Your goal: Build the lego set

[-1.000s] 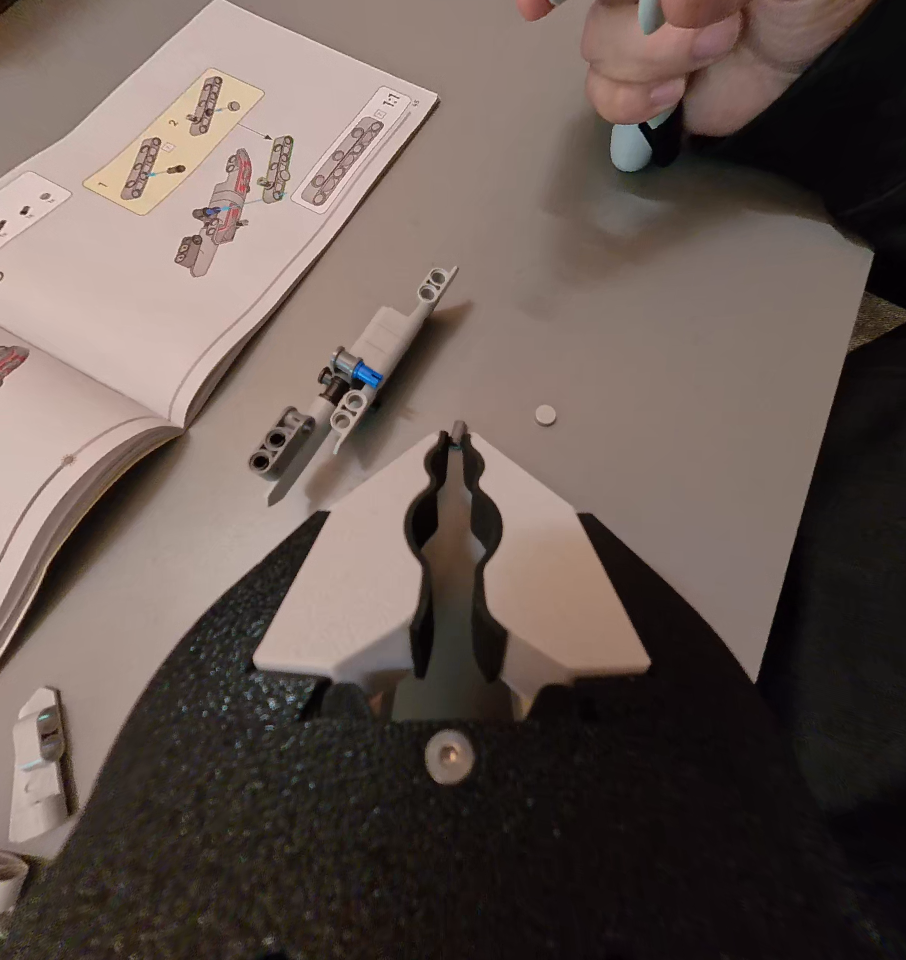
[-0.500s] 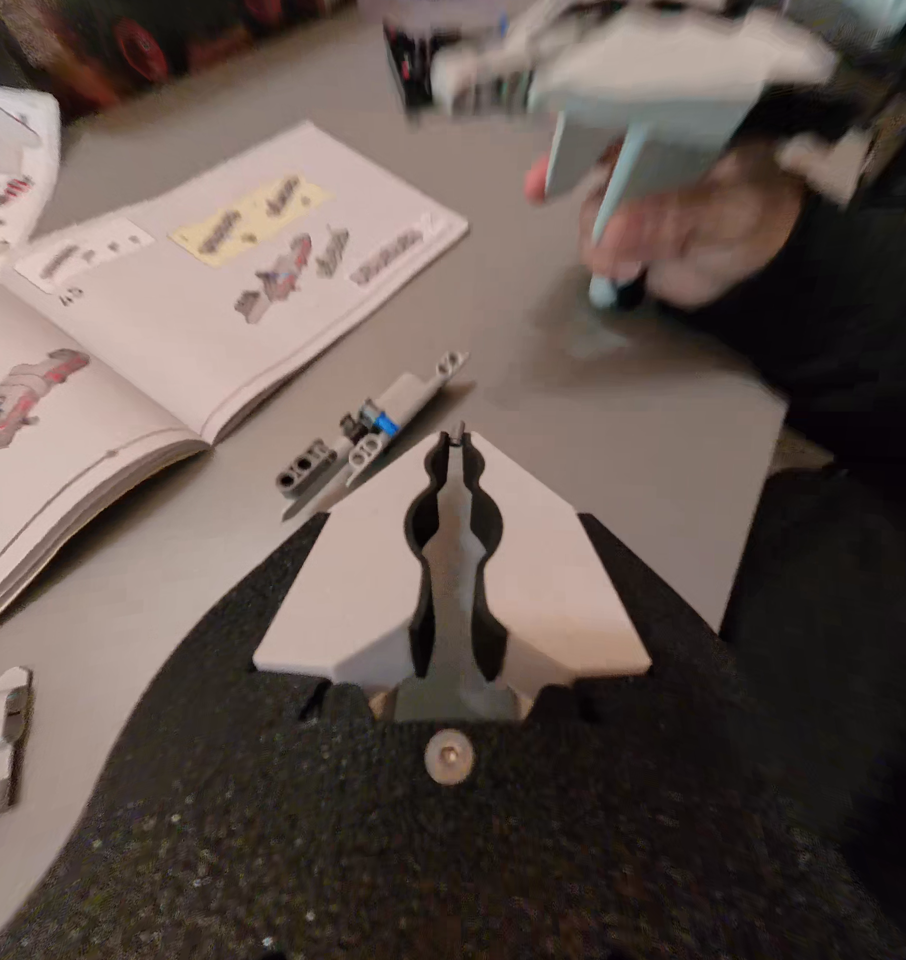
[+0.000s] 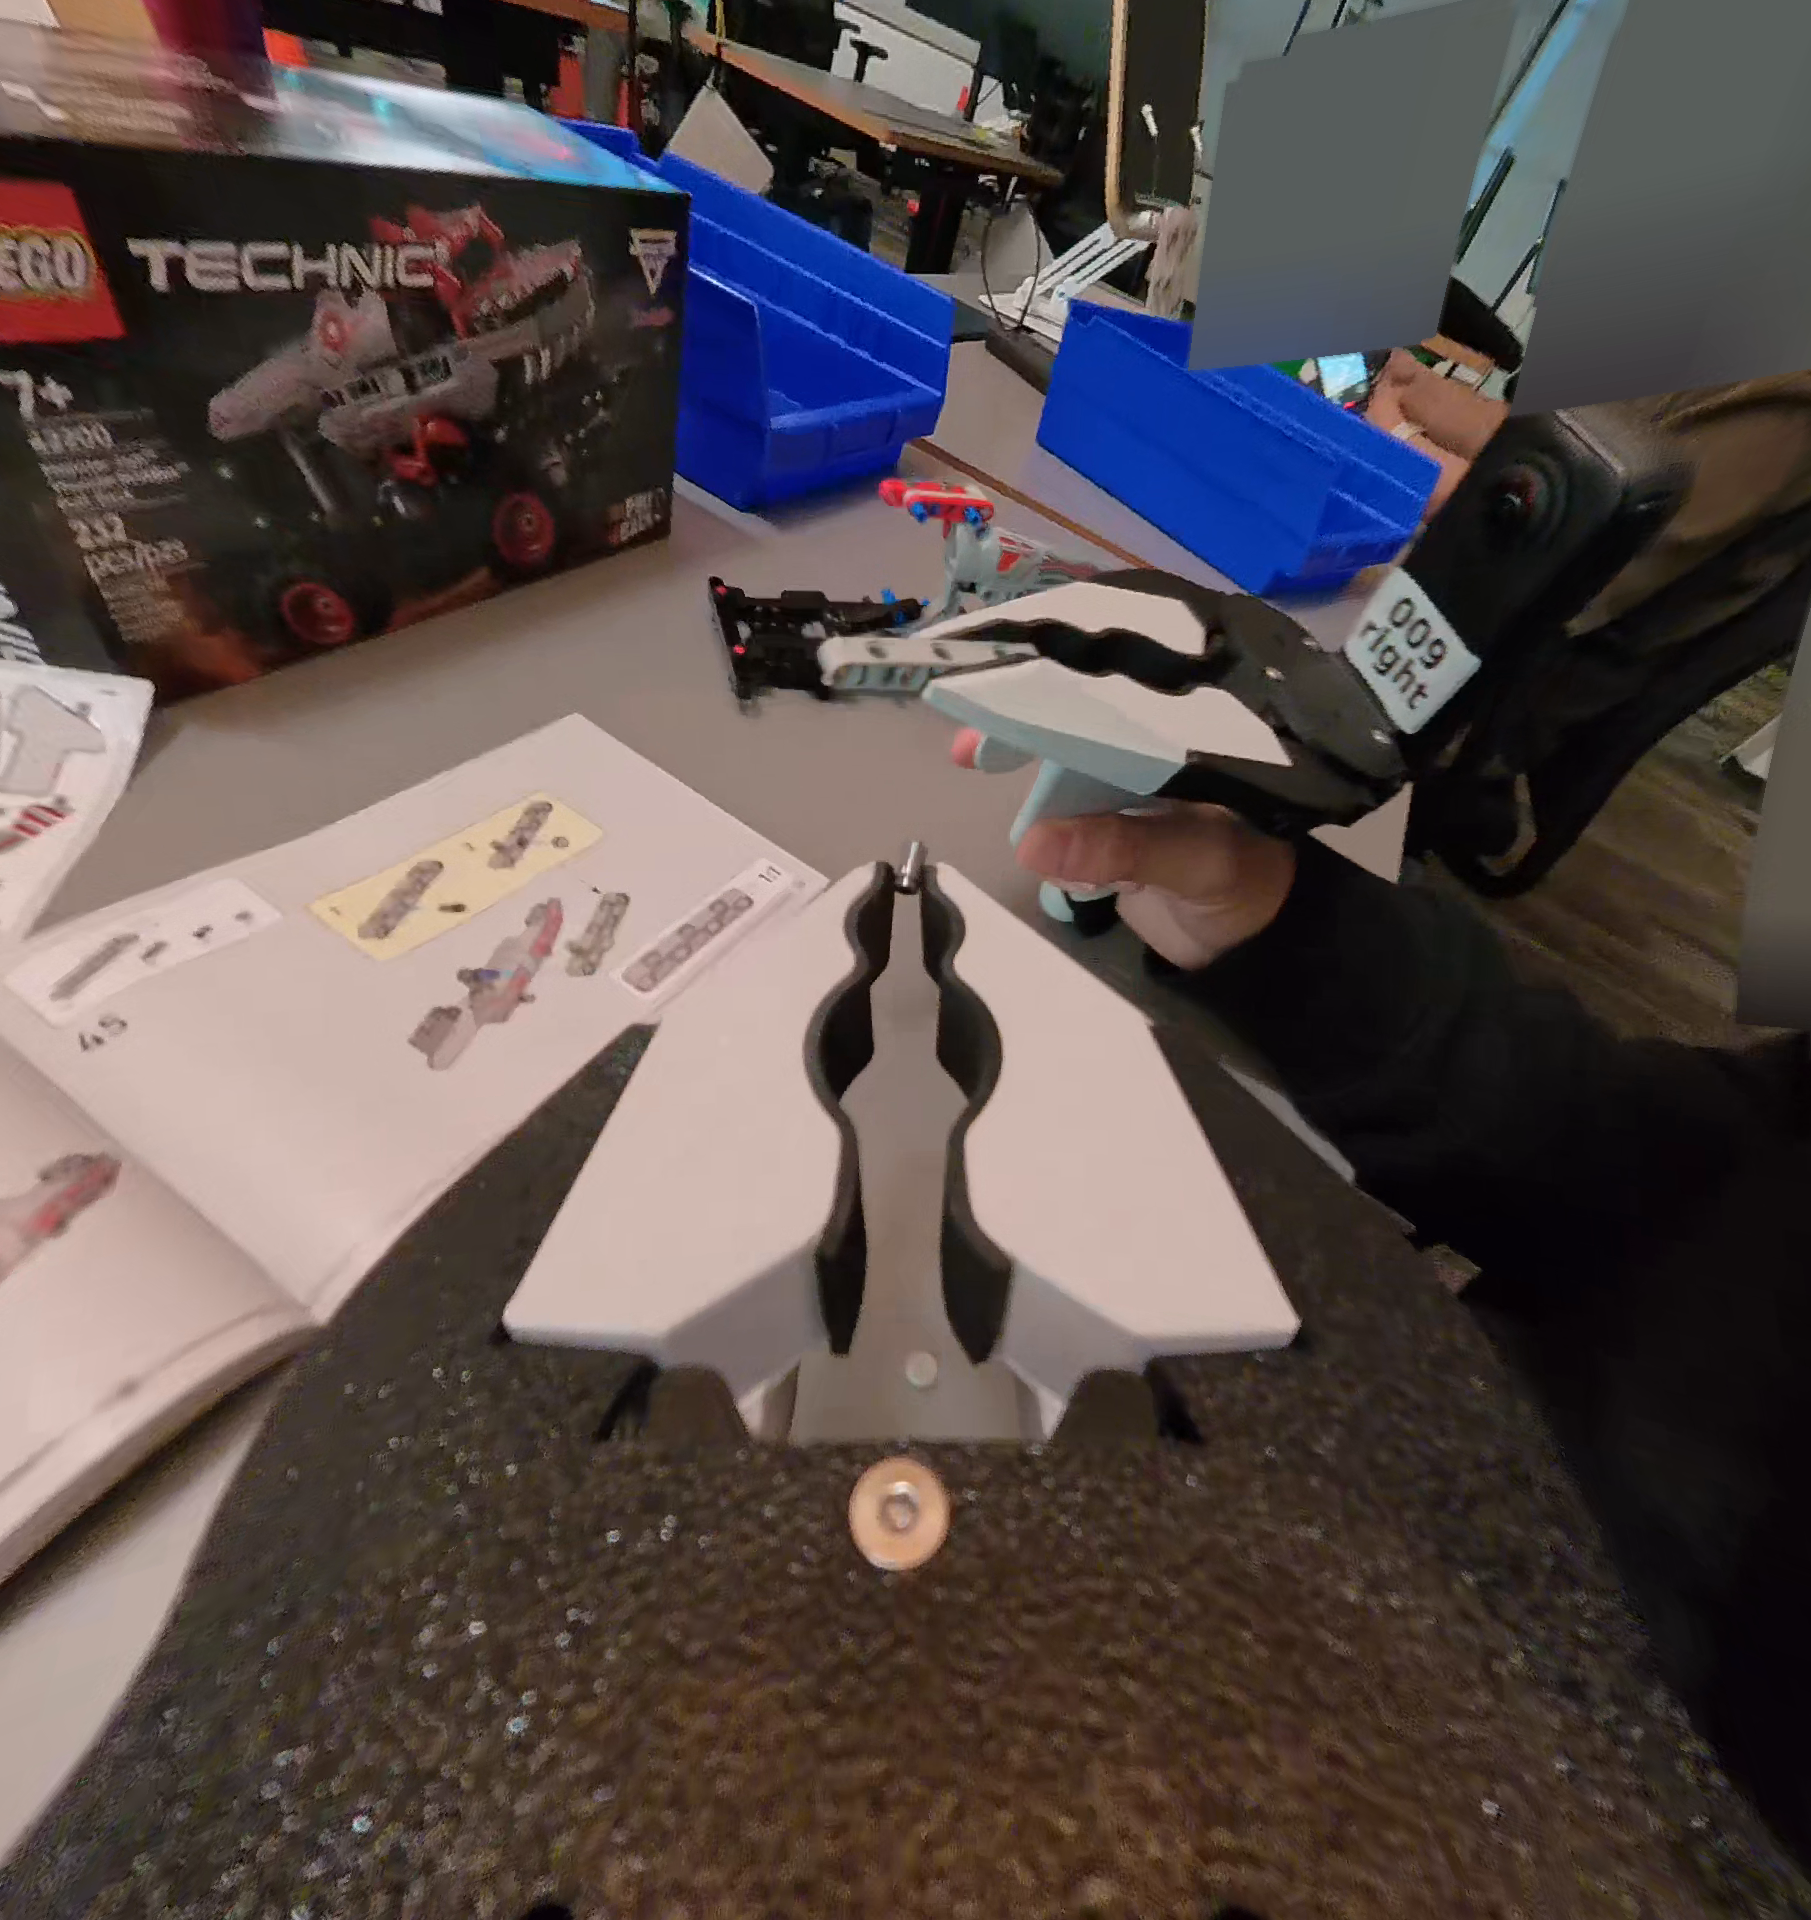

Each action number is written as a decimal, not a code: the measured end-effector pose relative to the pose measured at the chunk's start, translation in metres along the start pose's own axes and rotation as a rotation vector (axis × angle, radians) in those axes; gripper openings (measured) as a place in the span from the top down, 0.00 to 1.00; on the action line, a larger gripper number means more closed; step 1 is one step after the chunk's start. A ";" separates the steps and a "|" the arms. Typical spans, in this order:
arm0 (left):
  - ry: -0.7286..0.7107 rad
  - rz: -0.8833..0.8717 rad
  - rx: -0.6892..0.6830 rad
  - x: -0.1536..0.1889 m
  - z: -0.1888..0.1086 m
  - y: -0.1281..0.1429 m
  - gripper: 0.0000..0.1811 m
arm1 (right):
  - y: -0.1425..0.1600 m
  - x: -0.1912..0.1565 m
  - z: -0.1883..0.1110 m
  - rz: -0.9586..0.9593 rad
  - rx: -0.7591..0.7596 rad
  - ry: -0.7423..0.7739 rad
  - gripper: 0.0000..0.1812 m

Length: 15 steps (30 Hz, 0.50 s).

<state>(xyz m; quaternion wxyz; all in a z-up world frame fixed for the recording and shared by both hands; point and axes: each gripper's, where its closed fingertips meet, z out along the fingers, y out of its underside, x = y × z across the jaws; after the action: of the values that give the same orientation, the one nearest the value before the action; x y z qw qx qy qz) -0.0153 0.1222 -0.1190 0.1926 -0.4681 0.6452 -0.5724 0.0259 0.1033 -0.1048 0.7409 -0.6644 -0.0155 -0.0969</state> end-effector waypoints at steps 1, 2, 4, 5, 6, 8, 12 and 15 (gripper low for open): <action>-0.009 0.011 -0.004 -0.003 0.002 -0.003 0.98 | -0.001 0.008 -0.004 -0.006 0.003 0.032 0.96; -0.019 0.015 -0.010 -0.007 0.004 -0.006 0.98 | -0.001 0.016 -0.009 -0.009 0.006 0.068 0.96; -0.034 0.021 -0.010 -0.013 0.005 -0.012 0.98 | 0.001 0.029 -0.016 0.001 -0.004 0.115 0.96; -0.037 0.020 -0.007 -0.015 0.005 -0.014 0.98 | 0.001 0.034 -0.019 0.006 0.002 0.137 0.96; -0.040 0.017 -0.007 -0.017 0.006 -0.015 0.98 | 0.001 0.037 -0.020 0.019 0.013 0.147 0.96; -0.037 0.004 0.002 -0.017 0.007 -0.016 0.98 | 0.000 0.038 -0.020 0.048 0.027 0.150 0.96; 0.002 -0.055 0.026 -0.013 0.008 -0.015 0.98 | 0.003 0.034 -0.016 0.056 0.013 0.130 0.96; 0.021 -0.085 0.043 -0.011 0.007 -0.014 0.98 | 0.000 0.034 -0.016 0.088 0.038 0.119 0.96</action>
<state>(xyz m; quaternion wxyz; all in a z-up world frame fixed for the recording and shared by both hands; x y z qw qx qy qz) 0.0014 0.1286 -0.1110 0.1713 -0.4850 0.6141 -0.5986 0.0571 0.0832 -0.1017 0.7565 -0.6434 0.0559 -0.1029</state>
